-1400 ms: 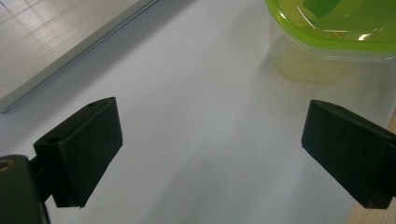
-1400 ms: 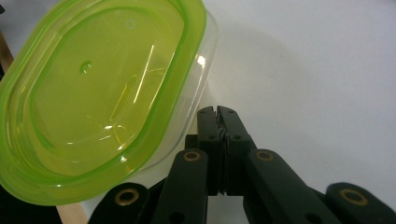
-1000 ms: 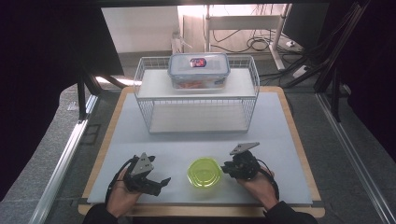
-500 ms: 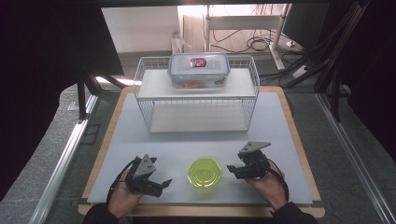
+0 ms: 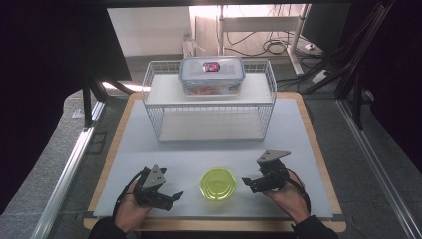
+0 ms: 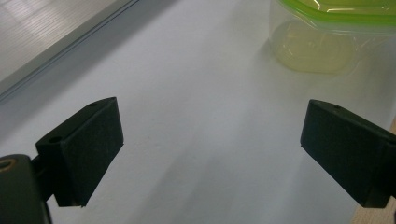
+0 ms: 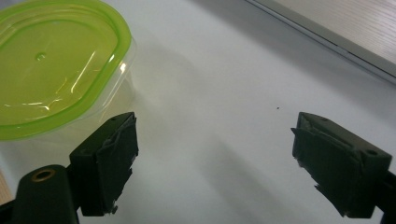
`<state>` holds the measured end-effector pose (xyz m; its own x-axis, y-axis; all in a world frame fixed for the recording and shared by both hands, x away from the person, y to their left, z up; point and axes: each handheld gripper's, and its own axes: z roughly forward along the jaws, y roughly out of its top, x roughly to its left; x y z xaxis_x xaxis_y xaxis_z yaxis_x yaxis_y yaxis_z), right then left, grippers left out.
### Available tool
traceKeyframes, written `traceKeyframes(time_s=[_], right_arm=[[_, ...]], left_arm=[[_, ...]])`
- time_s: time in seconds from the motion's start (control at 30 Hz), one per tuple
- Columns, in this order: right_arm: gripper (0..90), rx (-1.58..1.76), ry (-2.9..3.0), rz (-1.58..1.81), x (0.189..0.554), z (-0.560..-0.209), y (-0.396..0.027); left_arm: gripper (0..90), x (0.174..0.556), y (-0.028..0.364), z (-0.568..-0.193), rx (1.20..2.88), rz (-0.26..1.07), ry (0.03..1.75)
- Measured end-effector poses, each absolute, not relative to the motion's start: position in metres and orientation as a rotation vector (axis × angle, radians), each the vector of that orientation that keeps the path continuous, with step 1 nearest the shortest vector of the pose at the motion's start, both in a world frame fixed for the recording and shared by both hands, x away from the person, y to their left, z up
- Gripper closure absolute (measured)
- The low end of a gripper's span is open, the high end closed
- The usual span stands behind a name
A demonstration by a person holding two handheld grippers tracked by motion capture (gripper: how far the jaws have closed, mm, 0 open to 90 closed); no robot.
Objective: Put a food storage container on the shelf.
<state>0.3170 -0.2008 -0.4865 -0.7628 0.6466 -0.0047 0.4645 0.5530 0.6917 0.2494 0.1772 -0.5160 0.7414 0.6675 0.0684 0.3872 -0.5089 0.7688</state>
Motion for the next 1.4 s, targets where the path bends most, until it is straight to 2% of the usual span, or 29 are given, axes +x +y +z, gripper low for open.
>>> traceKeyframes(time_s=[0.37, 0.7, 1.17, 1.23, 1.4], right_arm=[[19.1, 0.950, 2.501, 1.116, 0.309, -0.464, -0.197], [44.4, 1.043, 2.623, 1.297, 0.315, -0.469, -0.182], [63.4, 1.246, 2.779, 1.402, 0.335, -0.492, -0.171], [71.5, 1.273, 2.787, 1.414, 0.337, -0.493, -0.172], [79.5, 1.340, 2.812, 1.460, 0.339, -0.497, -0.175]], left_arm=[[5.8, 0.249, 0.176, -0.516, 2.168, 0.464, 0.787], [6.7, 0.248, 0.174, -0.516, 2.189, 0.491, 0.757], [7.0, 0.247, 0.174, -0.515, 2.194, 0.501, 0.745], [7.0, 0.247, 0.173, -0.514, 2.193, 0.504, 0.742], [7.0, 0.246, 0.173, -0.515, 2.198, 0.506, 0.739]])
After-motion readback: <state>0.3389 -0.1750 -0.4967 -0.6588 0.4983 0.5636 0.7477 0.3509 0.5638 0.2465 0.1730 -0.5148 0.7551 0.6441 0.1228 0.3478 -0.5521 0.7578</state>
